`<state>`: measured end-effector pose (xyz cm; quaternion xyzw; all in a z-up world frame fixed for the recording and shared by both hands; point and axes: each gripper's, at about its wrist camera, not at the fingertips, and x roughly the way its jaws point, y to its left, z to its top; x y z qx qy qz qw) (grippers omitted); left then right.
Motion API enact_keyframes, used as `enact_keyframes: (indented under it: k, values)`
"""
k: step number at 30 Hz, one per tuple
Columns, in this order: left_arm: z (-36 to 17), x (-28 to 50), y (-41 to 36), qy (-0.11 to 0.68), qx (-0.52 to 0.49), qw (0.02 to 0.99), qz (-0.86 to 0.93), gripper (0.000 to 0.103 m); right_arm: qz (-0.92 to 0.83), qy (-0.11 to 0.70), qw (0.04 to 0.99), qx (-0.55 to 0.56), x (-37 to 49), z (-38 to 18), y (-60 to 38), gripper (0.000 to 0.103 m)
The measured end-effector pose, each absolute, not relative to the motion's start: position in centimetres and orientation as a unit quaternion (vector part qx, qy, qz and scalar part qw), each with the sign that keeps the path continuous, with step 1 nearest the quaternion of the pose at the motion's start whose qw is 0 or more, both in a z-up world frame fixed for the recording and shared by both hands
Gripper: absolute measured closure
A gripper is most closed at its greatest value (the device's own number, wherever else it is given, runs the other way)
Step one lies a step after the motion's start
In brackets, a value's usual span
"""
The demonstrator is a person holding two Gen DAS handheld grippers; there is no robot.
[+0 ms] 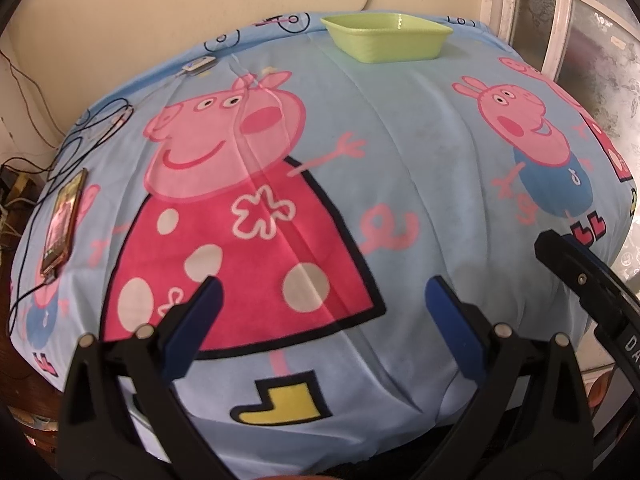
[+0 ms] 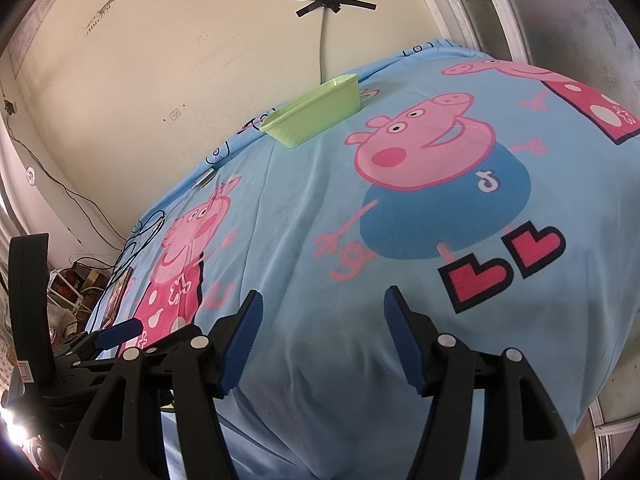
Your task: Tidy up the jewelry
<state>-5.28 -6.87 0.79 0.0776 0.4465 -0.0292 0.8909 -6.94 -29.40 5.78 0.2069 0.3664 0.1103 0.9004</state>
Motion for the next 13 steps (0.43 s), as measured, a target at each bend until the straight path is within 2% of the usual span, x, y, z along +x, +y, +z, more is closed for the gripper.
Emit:
enact_keyframes:
  k: [13]
  values:
    - [0.74,-4.95,-6.51,0.450,0.070,0.890,-0.030,0.006,0.107,0.360,0.904,0.202,-7.15,5.90,-29.32,0.064]
